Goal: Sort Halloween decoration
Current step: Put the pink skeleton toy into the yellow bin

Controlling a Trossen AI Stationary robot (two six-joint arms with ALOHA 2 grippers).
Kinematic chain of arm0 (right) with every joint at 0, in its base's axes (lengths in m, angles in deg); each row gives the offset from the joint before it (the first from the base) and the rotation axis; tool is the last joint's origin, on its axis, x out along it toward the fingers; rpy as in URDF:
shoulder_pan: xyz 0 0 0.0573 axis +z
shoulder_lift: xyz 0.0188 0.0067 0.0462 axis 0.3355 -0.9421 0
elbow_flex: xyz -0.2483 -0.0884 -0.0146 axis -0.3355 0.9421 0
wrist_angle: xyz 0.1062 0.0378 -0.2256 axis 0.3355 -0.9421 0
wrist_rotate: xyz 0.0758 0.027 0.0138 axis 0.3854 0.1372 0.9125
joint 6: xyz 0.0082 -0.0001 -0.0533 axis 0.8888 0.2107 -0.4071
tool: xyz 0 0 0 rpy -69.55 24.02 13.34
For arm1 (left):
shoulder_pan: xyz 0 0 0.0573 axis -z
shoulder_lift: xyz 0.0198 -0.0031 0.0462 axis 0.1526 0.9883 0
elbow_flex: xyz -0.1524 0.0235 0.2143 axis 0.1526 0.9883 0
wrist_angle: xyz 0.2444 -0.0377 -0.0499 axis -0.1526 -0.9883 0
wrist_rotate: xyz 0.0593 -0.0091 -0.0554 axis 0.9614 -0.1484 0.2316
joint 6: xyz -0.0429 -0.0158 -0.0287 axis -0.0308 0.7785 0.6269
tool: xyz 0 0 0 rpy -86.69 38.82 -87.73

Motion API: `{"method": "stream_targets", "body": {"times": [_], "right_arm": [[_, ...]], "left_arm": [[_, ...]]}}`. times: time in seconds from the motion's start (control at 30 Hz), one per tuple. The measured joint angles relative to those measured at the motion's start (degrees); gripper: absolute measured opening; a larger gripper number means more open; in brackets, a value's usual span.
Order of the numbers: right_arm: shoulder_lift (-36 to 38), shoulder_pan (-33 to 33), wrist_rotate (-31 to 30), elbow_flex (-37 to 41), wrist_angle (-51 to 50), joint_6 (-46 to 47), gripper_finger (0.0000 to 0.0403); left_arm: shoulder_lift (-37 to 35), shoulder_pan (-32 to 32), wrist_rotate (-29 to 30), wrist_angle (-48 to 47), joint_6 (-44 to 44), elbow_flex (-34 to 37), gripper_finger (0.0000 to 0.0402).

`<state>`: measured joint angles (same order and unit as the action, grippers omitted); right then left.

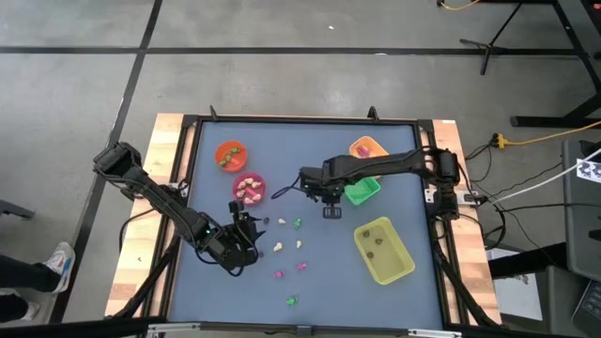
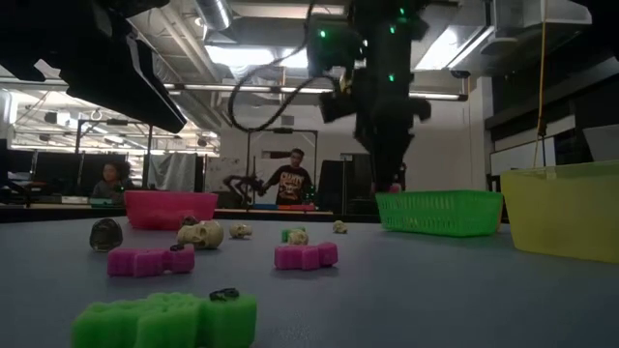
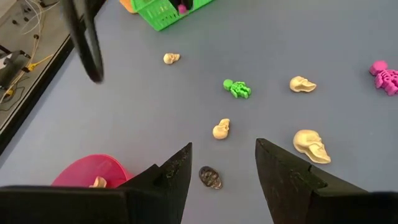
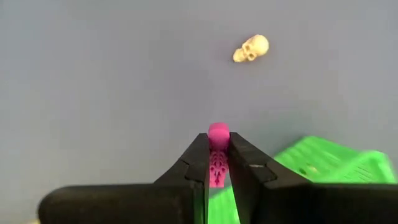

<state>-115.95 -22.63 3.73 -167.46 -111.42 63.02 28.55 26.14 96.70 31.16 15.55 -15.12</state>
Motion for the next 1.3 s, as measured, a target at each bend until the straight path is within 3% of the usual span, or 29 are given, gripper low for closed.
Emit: {"method": "stream_targets", "body": {"times": [0.27, 0.47, 0.97, 1.3], "right_arm": [[0.02, -0.1, -4.77, -11.24, -14.04, -7.59, 0.0041], [0.07, -3.95, -11.38, -14.6, -23.21, -8.45, 0.0042], [0.04, -25.22, -9.44, -14.49, -27.38, -1.67, 0.0042], [0.04, -30.54, -5.94, -14.49, -28.76, -1.63, 0.0042]], "left_arm": [[0.0, -0.01, 0.0, 0.01, 0.0, 0.0, 0.016], [0.0, -0.02, 0.0, 0.01, 0.0, 0.0, 0.016], [0.0, 0.0, 0.0, 0.01, 0.03, 0.0, 0.016], [0.0, 0.0, 0.0, 0.01, 0.04, 0.0, 0.016]]}}
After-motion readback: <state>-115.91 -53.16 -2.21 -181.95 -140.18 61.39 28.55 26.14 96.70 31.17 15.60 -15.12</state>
